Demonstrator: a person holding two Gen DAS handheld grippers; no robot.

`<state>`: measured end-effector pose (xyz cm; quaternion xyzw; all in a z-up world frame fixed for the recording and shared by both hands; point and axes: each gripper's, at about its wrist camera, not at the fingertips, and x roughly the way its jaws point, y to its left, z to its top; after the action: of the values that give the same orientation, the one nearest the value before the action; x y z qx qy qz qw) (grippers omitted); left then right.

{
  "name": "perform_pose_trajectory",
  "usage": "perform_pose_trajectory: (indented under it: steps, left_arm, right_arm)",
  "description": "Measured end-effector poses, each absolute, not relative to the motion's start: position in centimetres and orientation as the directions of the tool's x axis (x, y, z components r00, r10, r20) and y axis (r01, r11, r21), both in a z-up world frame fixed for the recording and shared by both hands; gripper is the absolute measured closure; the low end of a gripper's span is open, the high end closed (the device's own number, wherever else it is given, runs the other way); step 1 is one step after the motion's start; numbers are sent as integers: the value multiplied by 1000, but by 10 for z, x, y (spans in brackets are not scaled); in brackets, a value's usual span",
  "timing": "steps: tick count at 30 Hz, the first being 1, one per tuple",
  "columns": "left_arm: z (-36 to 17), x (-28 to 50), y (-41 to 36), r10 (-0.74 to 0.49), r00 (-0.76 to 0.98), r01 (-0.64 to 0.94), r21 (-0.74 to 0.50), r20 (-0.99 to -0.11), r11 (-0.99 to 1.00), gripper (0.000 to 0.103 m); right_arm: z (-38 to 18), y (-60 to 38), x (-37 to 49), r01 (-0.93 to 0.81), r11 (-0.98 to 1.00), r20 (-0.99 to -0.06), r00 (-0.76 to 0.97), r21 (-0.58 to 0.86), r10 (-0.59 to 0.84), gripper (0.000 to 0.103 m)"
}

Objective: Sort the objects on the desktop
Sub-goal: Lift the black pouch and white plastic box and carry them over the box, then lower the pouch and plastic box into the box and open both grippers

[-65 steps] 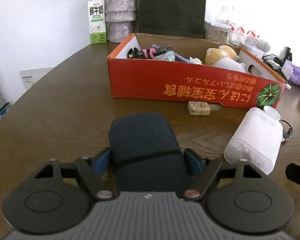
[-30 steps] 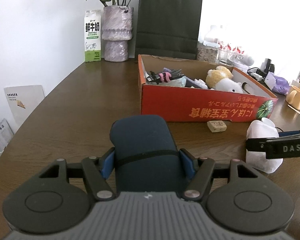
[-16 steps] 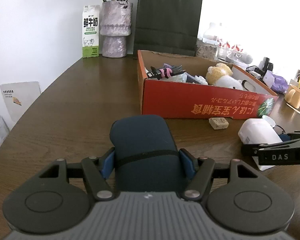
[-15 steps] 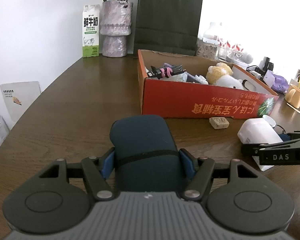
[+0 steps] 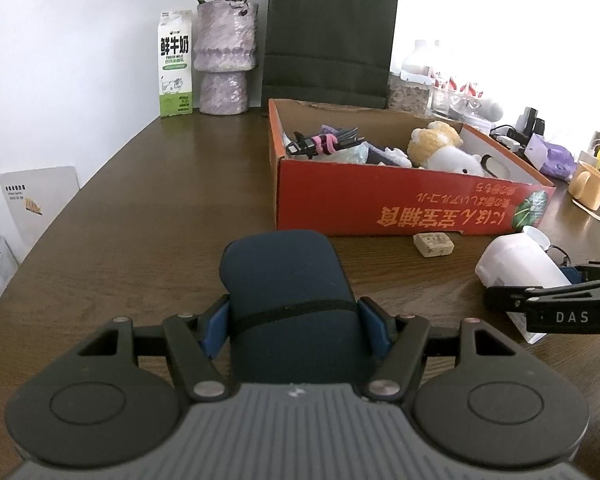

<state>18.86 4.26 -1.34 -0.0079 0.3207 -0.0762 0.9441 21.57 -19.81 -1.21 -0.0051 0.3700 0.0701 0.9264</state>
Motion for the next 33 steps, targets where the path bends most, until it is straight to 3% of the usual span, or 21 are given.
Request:
perform_pose_trajectory:
  steps: [18, 33]
  left_arm:
    - [45, 193, 19, -198, 847, 183, -79, -493, 980, 36]
    - [86, 283, -18, -218, 884, 184, -122, -414, 975, 36]
  right_arm:
    - [42, -206, 215, -192, 981, -565, 805, 37, 179, 39]
    - [74, -213, 298, -214, 974, -474, 852, 68, 221, 39]
